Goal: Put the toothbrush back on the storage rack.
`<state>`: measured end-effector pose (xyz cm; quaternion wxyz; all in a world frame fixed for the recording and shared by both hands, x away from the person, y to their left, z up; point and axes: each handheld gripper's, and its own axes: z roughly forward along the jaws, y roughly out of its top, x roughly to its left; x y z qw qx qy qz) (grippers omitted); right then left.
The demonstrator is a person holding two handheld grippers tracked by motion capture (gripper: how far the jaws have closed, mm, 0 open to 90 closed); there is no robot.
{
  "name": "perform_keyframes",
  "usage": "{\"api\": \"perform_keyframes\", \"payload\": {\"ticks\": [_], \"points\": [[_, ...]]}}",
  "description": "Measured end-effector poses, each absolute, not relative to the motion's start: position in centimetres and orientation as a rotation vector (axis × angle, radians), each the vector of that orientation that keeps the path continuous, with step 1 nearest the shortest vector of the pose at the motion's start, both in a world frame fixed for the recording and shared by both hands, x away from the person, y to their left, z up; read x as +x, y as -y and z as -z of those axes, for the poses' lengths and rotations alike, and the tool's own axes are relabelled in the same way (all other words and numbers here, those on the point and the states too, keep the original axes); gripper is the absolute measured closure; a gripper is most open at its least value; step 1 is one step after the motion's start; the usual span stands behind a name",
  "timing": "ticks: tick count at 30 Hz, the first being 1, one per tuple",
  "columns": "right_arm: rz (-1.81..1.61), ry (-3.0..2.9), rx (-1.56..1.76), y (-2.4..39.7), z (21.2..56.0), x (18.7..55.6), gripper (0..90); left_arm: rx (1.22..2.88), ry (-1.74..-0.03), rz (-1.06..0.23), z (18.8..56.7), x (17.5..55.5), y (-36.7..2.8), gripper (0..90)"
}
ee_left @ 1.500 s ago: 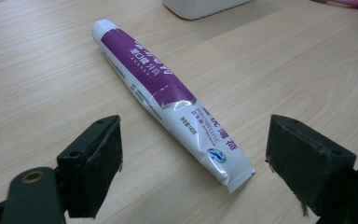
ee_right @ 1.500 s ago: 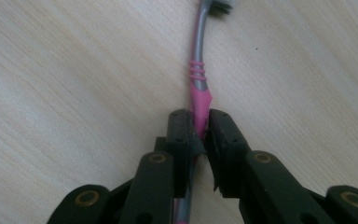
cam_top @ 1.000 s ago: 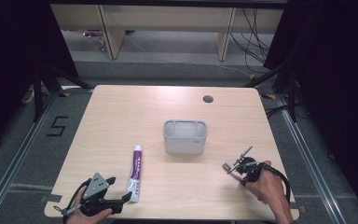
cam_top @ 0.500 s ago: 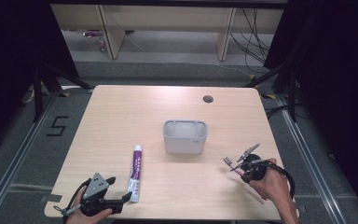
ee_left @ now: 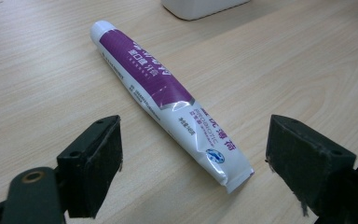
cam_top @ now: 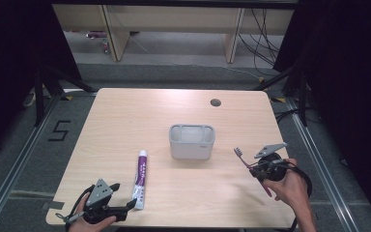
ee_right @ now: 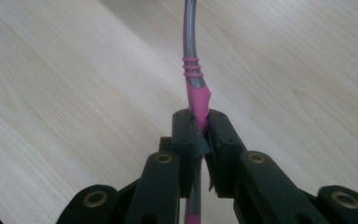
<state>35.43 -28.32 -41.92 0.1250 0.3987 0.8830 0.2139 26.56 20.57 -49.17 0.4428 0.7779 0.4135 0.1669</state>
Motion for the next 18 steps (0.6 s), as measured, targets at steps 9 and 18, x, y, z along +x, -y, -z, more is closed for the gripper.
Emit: {"api": "perform_keyframes", "payload": {"ticks": [9, 18], "points": [[-0.845, -2.458, 1.183, 29.2, 41.2, 35.7, 82.5, 1.928, -1.026, -0.415, 49.2, 26.6, -20.6, 18.0], [-0.979, -2.389, 1.139, 29.3, 40.6, 36.0, 82.5, 1.937, -1.021, -0.414, 49.2, 26.6, -20.6, 18.0]]}}
